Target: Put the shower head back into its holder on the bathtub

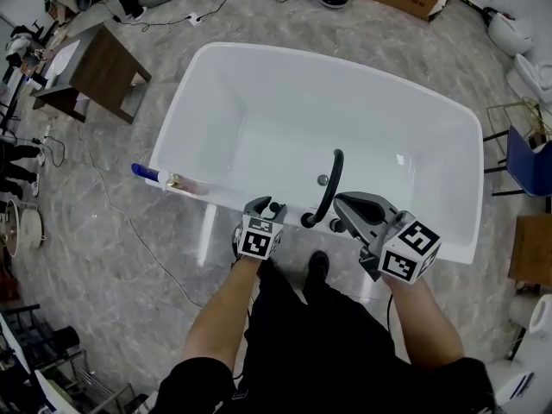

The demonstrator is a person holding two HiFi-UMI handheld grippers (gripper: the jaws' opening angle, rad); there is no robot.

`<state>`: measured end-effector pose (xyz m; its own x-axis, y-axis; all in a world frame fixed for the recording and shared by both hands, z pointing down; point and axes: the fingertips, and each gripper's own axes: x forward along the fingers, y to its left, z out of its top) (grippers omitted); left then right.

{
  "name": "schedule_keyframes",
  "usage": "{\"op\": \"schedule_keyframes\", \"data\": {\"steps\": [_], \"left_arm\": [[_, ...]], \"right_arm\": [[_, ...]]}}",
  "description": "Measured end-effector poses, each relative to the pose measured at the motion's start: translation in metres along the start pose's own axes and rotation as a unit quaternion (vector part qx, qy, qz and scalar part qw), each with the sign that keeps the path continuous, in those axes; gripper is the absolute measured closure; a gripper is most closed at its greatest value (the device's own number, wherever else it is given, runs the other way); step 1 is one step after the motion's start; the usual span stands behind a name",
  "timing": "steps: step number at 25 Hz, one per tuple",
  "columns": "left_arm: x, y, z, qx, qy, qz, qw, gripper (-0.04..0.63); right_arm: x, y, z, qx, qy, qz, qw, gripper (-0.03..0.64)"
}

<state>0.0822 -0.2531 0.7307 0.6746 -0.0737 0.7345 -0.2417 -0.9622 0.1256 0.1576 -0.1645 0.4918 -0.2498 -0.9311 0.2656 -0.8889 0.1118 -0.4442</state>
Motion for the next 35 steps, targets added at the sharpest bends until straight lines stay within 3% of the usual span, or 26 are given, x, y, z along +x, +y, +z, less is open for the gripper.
{"op": "schedule_keyframes", "data": {"steps": [8, 15, 19, 23, 29, 35], "left_arm": [[-0.062, 0.007, 0.055, -0.01, -0.072, 0.012, 0.9973, 0.413], [-0.132, 0.031, 0.123, -0.039, -0.184, 0.035, 0.9814, 0.451], [-0.166, 0.042, 0.15, -0.05, -0.211, 0.029, 0.9757, 0.474], [-0.2, 0.053, 0.18, -0.014, -0.238, 0.046, 0.9701, 0.519], [-0.246, 0.068, 0.219, -0.047, -0.309, 0.041, 0.9489, 0.523], [-0.265, 0.07, 0.231, -0.019, -0.325, 0.061, 0.9436, 0.563]], "right_arm": [[0.015, 0.012, 0.027, -0.017, -0.023, 0.025, 0.999, 0.601], [0.027, 0.026, 0.055, -0.036, -0.051, 0.043, 0.997, 0.601], [0.036, 0.03, 0.073, -0.046, -0.07, 0.049, 0.995, 0.601], [0.048, 0.032, 0.086, -0.046, -0.077, 0.052, 0.995, 0.601], [0.064, 0.042, 0.107, -0.052, -0.091, 0.06, 0.993, 0.601], [0.065, 0.055, 0.125, -0.1, -0.091, 0.061, 0.989, 0.601]]}}
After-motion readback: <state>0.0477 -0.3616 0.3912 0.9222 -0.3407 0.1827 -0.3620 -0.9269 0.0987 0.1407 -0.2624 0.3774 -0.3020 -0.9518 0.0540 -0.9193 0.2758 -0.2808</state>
